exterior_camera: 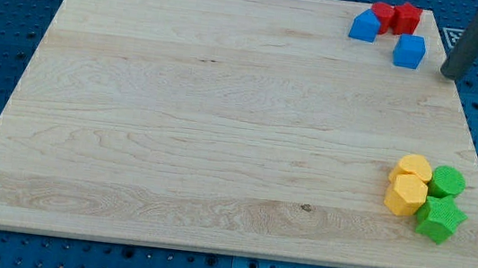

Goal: Push the blue cube into the red star

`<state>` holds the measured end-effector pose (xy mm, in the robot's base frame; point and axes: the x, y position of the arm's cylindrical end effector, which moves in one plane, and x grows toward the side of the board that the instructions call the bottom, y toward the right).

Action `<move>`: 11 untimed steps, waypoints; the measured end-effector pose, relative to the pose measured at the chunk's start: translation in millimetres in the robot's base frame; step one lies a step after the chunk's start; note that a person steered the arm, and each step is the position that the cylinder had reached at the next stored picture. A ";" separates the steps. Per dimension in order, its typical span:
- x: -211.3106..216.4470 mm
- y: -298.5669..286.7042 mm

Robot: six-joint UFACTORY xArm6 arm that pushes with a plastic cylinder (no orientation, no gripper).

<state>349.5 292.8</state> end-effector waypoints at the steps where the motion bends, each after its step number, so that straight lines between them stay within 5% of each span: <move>1: 12.9 -21.3; 8: -60.0 -60.9; 11: 3.4 -105.6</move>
